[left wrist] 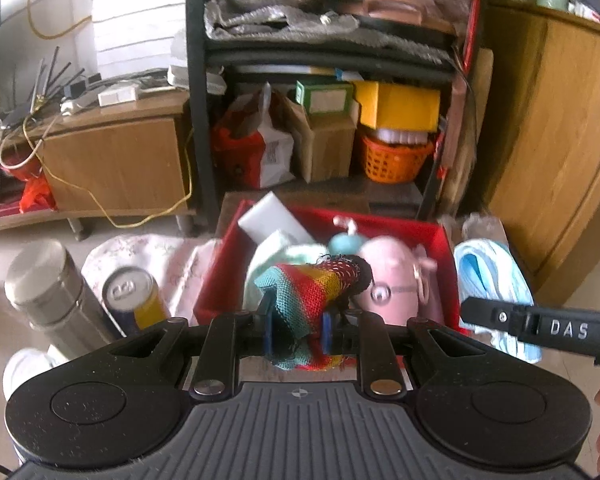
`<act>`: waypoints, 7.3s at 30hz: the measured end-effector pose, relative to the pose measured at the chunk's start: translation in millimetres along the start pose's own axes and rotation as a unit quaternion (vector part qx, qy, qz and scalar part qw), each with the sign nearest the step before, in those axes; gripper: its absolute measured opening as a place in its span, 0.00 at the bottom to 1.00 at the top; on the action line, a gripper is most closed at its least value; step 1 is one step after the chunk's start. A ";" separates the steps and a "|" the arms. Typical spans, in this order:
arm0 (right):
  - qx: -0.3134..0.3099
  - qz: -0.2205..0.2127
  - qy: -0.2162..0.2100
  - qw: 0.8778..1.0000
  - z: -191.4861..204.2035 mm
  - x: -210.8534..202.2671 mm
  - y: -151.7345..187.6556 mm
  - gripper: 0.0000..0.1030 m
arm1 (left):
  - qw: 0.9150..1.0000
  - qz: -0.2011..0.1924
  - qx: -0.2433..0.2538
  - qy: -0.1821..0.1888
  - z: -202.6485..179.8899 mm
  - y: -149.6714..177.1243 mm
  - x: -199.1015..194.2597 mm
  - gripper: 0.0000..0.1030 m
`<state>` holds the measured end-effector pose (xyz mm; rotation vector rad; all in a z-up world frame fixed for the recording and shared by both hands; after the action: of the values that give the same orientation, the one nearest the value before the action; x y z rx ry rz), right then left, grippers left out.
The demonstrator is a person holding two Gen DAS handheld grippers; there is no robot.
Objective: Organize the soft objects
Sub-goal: 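Lower the sock and mask into the box and open both grippers, then grasp the pink knit hat with the left gripper while the right gripper reaches the blue mask, then lift the pink hat with the left gripper while the right gripper grasps the blue mask, then carry the pink hat and blue mask with both grippers over the red box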
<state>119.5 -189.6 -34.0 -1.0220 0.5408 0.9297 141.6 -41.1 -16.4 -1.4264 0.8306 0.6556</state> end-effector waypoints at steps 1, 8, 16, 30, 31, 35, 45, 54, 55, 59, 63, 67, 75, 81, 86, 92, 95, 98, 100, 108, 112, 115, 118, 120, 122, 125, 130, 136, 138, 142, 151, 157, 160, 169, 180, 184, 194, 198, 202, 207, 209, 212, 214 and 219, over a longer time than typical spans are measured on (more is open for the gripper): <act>-0.001 -0.002 0.002 1.000 0.0 0.6 -3.3 0.00 | 1.000 -0.003 -0.002 -0.003 1.3 -4.0 1.0 0.20; 0.011 -0.013 0.005 1.000 -5.0 8.8 -25.5 0.00 | 1.000 -0.004 -0.010 -0.002 1.6 -20.2 12.9 0.20; 0.002 -0.020 0.014 1.000 -2.8 18.5 -41.9 0.00 | 1.000 -0.010 -0.011 -0.007 -0.6 -33.6 22.1 0.21; 0.022 -0.045 0.018 0.999 -24.4 42.9 -72.3 0.00 | 1.000 -0.015 0.008 -0.025 -14.5 -57.8 53.0 0.22; 0.023 -0.044 0.021 0.999 -26.7 45.8 -73.2 0.00 | 1.000 -0.015 0.010 -0.026 -14.7 -59.4 55.2 0.22; 0.025 -0.043 0.028 0.998 -33.5 56.0 -76.1 0.00 | 0.999 -0.016 0.014 -0.029 -14.4 -63.9 62.7 0.23; 0.015 -0.044 0.043 0.998 -33.6 74.4 -79.9 0.00 | 1.000 -0.021 0.007 -0.020 -11.8 -74.8 74.6 0.25; 0.020 -0.056 0.058 0.997 -38.5 77.5 -82.8 0.43 | 0.999 -0.038 0.011 -0.021 -14.1 -80.5 74.3 0.69; 0.020 -0.059 0.059 0.996 -38.4 76.4 -83.3 0.43 | 0.999 -0.043 0.012 -0.025 -14.2 -81.4 71.7 0.71; 0.029 -0.056 0.051 0.997 -40.3 75.0 -83.6 0.44 | 0.999 -0.048 0.011 -0.023 -13.8 -83.6 65.7 0.77; 0.044 -0.055 0.041 0.997 -42.1 67.5 -82.7 0.44 | 0.998 -0.049 0.018 -0.034 -11.4 -80.0 56.0 0.77; 0.045 -0.064 0.030 0.997 -33.2 50.2 -80.3 0.44 | 0.997 -0.054 0.024 -0.042 -9.4 -73.3 38.3 0.77; 0.027 -0.041 0.013 0.999 -1.8 19.6 -52.3 0.46 | 0.997 -0.030 0.029 -0.058 12.9 -27.9 9.3 0.83; -0.016 -0.004 0.032 0.999 14.6 9.3 -0.6 0.47 | 0.998 0.039 0.010 -0.052 45.9 25.6 11.7 0.83; -0.009 0.024 0.019 0.999 17.1 5.7 35.8 0.47 | 0.997 0.065 -0.001 -0.048 59.5 53.3 8.3 0.83; -0.013 0.056 0.009 0.998 23.9 6.9 74.1 0.47 | 0.993 0.106 -0.014 -0.045 70.4 80.0 15.7 0.83; -0.022 0.076 0.010 0.997 26.4 12.9 92.8 0.48 | 0.991 0.129 -0.016 -0.044 75.8 88.4 27.2 0.83; -0.031 0.097 0.018 0.995 24.7 20.8 106.4 0.48 | 0.986 0.157 -0.032 -0.049 84.1 92.8 44.6 0.83; -0.029 0.107 0.022 0.994 21.6 25.9 110.8 0.48 | 0.982 0.177 -0.051 -0.040 87.2 95.3 57.1 0.82; -0.026 0.127 0.015 0.991 19.9 35.0 115.1 0.49 | 0.974 0.211 -0.054 -0.057 85.2 101.9 92.9 0.78; -0.028 0.146 0.025 0.989 13.6 41.5 122.2 0.50 | 0.974 0.211 -0.057 -0.060 82.9 101.1 100.0 0.72; -0.031 0.160 0.033 0.986 9.2 45.4 130.0 0.50 | 0.974 0.211 -0.057 -0.062 81.3 101.4 100.0 0.59; -0.039 0.173 0.035 0.984 10.1 49.3 136.9 0.50 | 0.975 0.208 -0.051 -0.064 80.9 101.4 95.1 0.42; -0.049 0.177 0.035 0.982 13.1 51.0 140.7 0.50 | 0.976 0.208 -0.048 -0.049 79.1 102.3 90.1 0.36; -0.059 0.188 0.035 0.980 15.9 54.7 146.4 0.50 | 0.977 0.207 -0.041 -0.039 77.2 105.0 84.6 0.30; -0.064 0.211 0.036 0.975 16.9 63.0 160.1 0.51 | 0.977 0.206 -0.035 -0.034 79.4 106.8 82.0 0.27; -0.100 0.236 0.050 0.965 25.7 78.6 182.2 0.51 | 0.977 0.208 -0.050 -0.017 81.9 106.7 79.0 0.25; -0.141 0.225 0.078 0.961 30.3 89.9 185.1 0.55 | 0.976 0.212 -0.029 -0.030 78.7 108.5 88.9 0.29; -0.165 0.226 0.088 0.956 33.0 91.7 188.3 0.56 | 0.976 0.215 -0.027 -0.031 77.2 109.3 91.9 0.33; -0.214 0.216 0.110 0.946 37.7 93.6 194.5 0.56 | 0.975 0.217 -0.003 -0.044 72.9 112.1 97.1 0.36; -0.207 0.221 0.099 0.948 25.7 79.8 184.5 0.22 | 0.970 0.241 -0.013 -0.027 76.6 124.0 93.9 0.42; -0.137 0.213 0.063 0.965 13.0 65.1 169.5 0.11 | 0.971 0.240 -0.003 -0.017 65.5 125.2 88.3 0.35; -0.123 0.196 0.048 0.972 15.9 56.5 158.8 0.10 | 0.973 0.230 -0.005 -0.001 61.0 121.4 79.6 0.35; -0.084 0.132 0.016 0.988 21.3 25.6 116.7 0.10 | 0.983 0.176 -0.023 0.038 49.3 98.0 43.5 0.35; -0.051 0.054 0.006 0.997 17.9 -8.7 78.3 0.10 | 0.995 0.087 -0.010 0.040 30.4 66.8 -0.3 0.35; -0.055 0.034 0.005 0.998 21.8 -18.3 70.1 0.10 | 0.997 0.069 -0.005 0.039 29.5 60.5 -8.2 0.35; -0.056 -0.019 0.002 0.998 31.8 -39.1 51.7 0.10 | 0.999 0.016 0.005 0.027 24.8 45.6 -32.7 0.35; -0.057 -0.032 -0.002 0.998 35.7 -43.1 45.7 0.10 | 1.000 -0.001 0.003 0.030 21.9 38.2 -40.2 0.35; -0.060 -0.041 -0.004 0.997 40.1 -46.3 41.1 0.10 | 1.000 -0.020 0.007 0.022 19.4 31.3 -47.3 0.35; -0.065 -0.055 -0.006 0.996 45.0 -50.9 35.0 0.11 | 0.999 -0.033 0.005 0.024 17.6 26.4 -52.8 0.35; -0.065 -0.061 -0.006 0.996 45.9 -52.0 32.8 0.11 | 0.999 -0.036 0.006 0.024 16.6 24.3 -53.4 0.35; -0.069 -0.073 -0.002 0.995 48.0 -54.6 28.3 0.11 | 0.999 -0.042 0.005 0.021 15.7 20.5 -54.6 0.35; -0.072 -0.082 0.000 0.994 50.2 -56.6 23.5 0.11 | 0.999 -0.049 0.004 0.020 14.6 16.7 -55.4 0.35; -0.072 -0.098 -0.001 0.993 53.4 -57.6 6.2 0.11 | 0.998 -0.058 0.004 0.020 9.5 3.0 -54.0 0.35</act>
<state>82.6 -163.3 30.4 -1.1814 0.3679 0.8022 109.1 -26.6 25.5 -1.4734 0.7754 0.5362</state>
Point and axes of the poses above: each gripper's, at about its wrist camera, not at the fingertips, and x roughly the way its jaws point, z to its left, y to its underside, the point moved 9 cm from there along x, roughly the way its jaws point, and after that the axes turned 12 degrees about z, right-handed, at the moved point
